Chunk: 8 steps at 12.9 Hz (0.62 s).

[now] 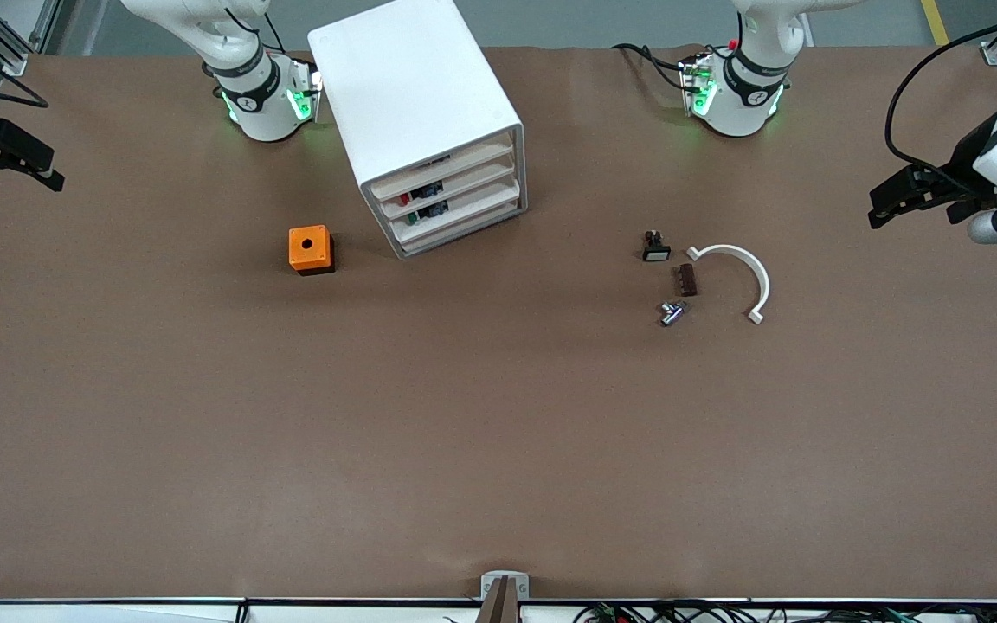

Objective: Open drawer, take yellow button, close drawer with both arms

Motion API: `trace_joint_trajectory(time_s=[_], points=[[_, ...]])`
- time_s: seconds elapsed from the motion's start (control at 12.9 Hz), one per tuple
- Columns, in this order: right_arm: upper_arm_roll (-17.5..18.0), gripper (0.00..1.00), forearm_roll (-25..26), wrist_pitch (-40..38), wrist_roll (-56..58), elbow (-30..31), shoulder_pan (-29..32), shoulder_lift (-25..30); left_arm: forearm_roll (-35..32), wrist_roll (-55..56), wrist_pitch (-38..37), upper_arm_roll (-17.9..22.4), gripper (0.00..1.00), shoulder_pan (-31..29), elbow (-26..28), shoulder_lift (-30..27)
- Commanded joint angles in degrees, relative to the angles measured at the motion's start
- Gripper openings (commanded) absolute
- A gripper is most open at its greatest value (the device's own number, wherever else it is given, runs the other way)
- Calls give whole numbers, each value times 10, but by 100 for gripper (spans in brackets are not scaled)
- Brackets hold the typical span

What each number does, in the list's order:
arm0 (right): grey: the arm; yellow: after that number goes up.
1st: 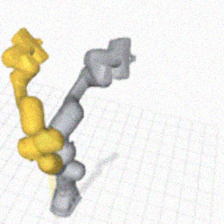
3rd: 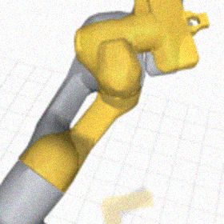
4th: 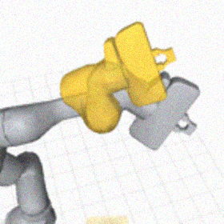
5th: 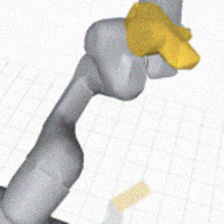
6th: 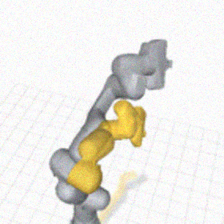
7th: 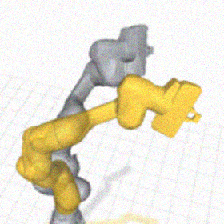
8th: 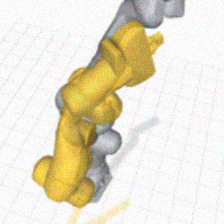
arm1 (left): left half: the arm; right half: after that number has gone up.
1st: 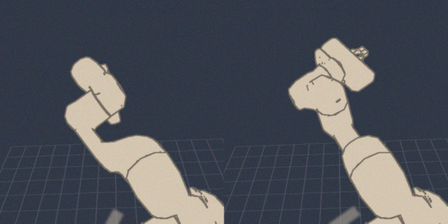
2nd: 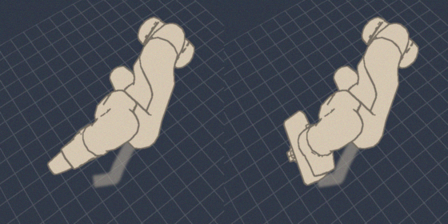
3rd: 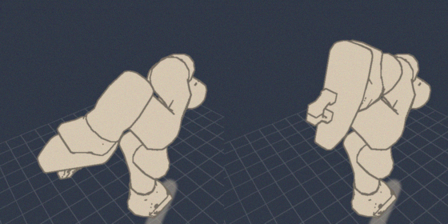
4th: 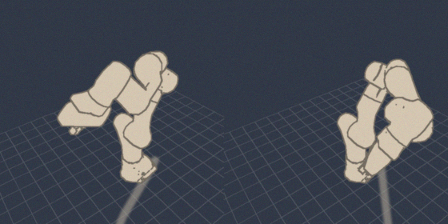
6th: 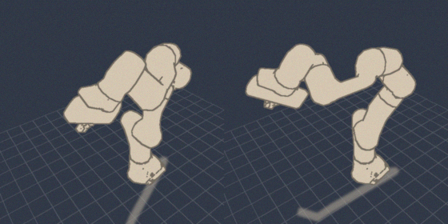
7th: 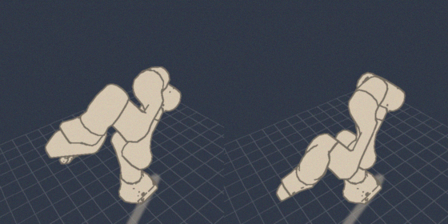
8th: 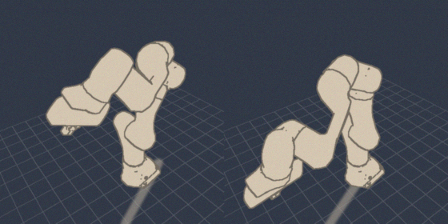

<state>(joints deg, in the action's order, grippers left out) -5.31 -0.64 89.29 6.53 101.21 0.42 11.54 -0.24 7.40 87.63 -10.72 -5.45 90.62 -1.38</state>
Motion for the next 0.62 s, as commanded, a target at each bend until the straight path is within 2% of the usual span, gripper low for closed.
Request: trace_joint_trajectory(time_s=[0.0,0.31,0.54], points=[[-1,100,5,-1,9,-1,1,2,3,-9,-3,-1,100,-4,-11,-2],[-1,100,5,0,9,-1,0,2,3,-7,-5,0,100,-6,-26,9],[-1,100,5,1,9,-1,0,2,11,5,-7,-1,100,-8,-18,40]])
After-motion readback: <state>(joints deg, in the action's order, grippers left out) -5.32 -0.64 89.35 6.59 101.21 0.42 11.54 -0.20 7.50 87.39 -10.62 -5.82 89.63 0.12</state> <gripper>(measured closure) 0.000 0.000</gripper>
